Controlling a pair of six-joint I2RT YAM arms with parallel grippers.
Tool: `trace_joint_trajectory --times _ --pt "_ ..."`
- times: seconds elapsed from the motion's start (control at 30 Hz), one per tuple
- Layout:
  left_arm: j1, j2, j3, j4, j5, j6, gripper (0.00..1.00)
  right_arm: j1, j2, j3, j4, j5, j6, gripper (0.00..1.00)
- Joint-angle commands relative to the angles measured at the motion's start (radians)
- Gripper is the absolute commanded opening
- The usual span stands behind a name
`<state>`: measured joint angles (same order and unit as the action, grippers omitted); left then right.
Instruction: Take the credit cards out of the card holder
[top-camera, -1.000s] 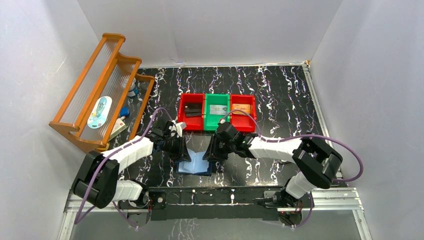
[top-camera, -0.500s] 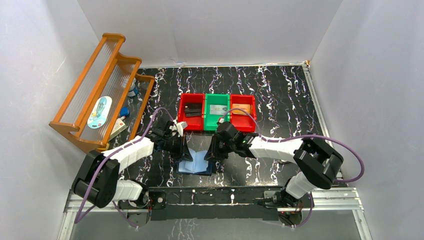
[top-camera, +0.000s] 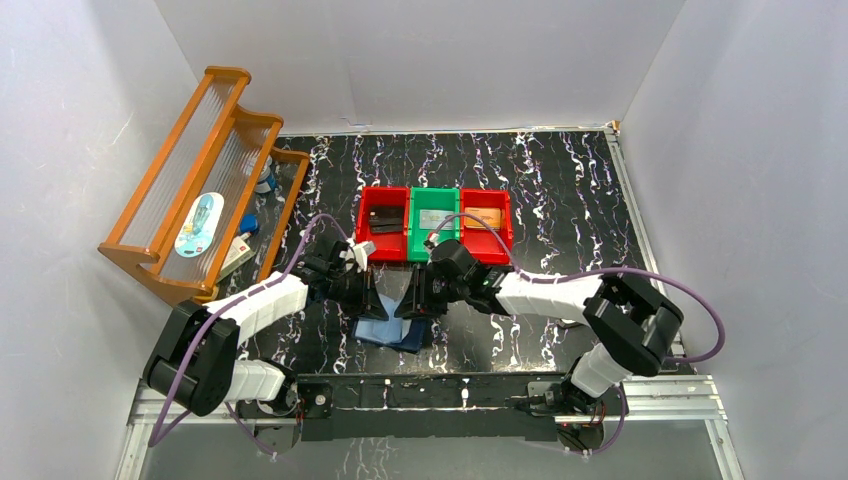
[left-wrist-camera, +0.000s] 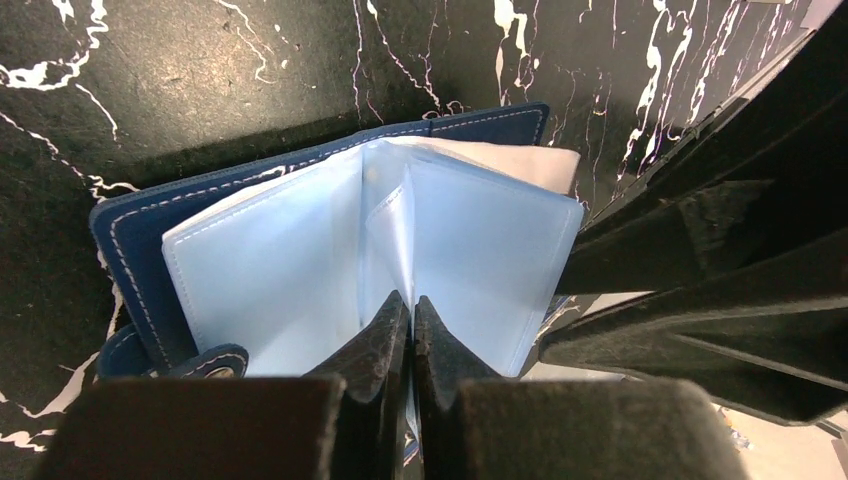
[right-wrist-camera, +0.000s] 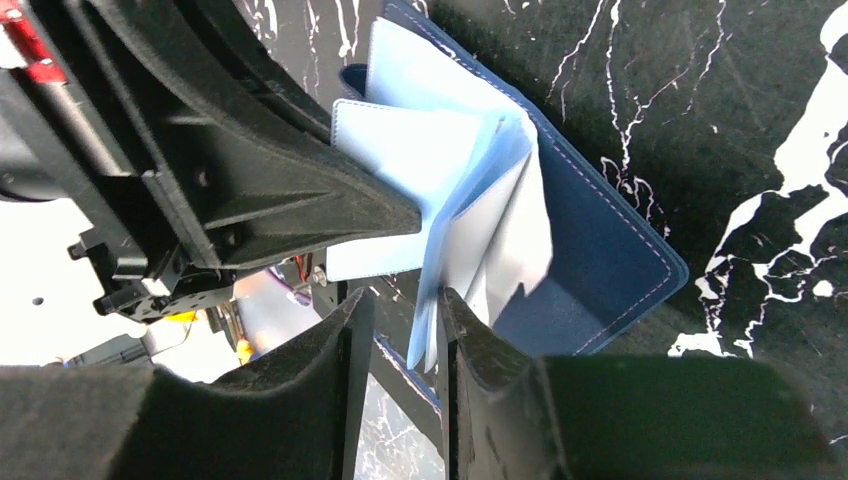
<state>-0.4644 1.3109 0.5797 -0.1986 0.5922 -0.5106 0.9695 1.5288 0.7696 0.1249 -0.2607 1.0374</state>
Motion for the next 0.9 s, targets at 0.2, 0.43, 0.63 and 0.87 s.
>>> trace_joint_trajectory --times 0.2,0.43,0.63,0.87 --pt "-0.006 -0.025 -0.009 0.006 0.045 -0.016 0.00 -0.003 0.041 0.070 -0.046 -0.005 -0.011 0.34" --pt "-0.010 -0.016 -0.010 0.024 0.055 -0.021 0.00 -0.003 0.083 0.137 -0.026 -0.049 -0.051 0.20" --pt "-0.011 -0.022 -0.029 0.034 0.049 -0.032 0.00 -0.002 0.101 0.171 -0.083 -0.028 -0.062 0.37" --pt "-0.011 -0.015 -0.026 0.034 0.048 -0.028 0.00 0.004 0.090 0.185 -0.088 -0.041 -0.100 0.48"
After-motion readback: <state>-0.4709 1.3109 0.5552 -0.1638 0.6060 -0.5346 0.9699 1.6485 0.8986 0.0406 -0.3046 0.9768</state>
